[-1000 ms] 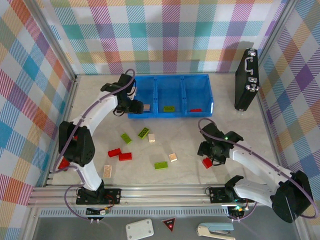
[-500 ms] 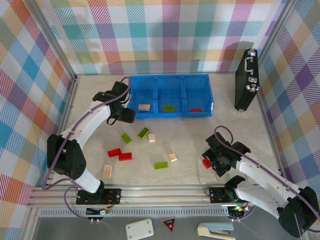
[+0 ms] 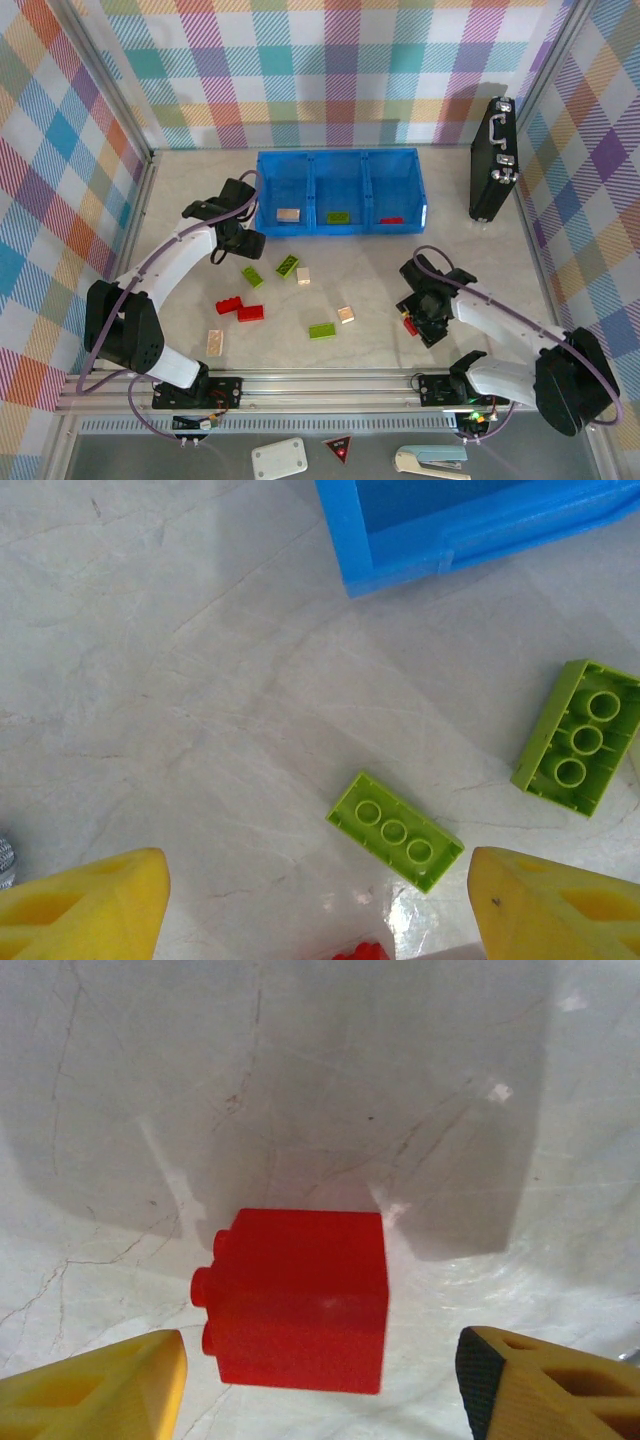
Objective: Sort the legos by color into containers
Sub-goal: Pick up the lego from the bottom-right of the table.
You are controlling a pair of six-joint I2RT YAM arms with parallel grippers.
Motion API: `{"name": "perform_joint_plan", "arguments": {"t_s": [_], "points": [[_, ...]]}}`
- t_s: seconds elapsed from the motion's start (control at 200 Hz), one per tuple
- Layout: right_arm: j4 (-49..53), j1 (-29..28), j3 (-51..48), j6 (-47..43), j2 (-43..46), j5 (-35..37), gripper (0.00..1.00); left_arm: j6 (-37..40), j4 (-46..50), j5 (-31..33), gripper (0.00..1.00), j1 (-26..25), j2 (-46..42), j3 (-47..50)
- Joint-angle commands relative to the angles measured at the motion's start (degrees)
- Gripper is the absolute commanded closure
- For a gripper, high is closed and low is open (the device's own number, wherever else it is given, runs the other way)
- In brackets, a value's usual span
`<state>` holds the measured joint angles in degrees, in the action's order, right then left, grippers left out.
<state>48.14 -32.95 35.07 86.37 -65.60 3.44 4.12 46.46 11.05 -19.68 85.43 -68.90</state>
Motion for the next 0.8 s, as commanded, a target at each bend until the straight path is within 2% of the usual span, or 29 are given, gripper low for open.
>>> {"name": "perform_joint_plan", "arguments": {"t_s": [0.0,0.4,0.795], "points": [[-0.76,0.47,1.25,-1.37,-2.07,-1.59,0.29,0.71,-1.43,-0.25,0.22,0.26,-0.70,0.26],[-1.55,1.18,0.53,-2.34,-3.67,-0.02,0.38,0.92,-1.54,-0.19,0.22,0.30,-0.61,0.26],[-1.93,1.73,0.83,-4.83,-6.37,0.80,0.41,0.98,-1.40,-0.61,0.22,0.35,-0.09,0.08]]}}
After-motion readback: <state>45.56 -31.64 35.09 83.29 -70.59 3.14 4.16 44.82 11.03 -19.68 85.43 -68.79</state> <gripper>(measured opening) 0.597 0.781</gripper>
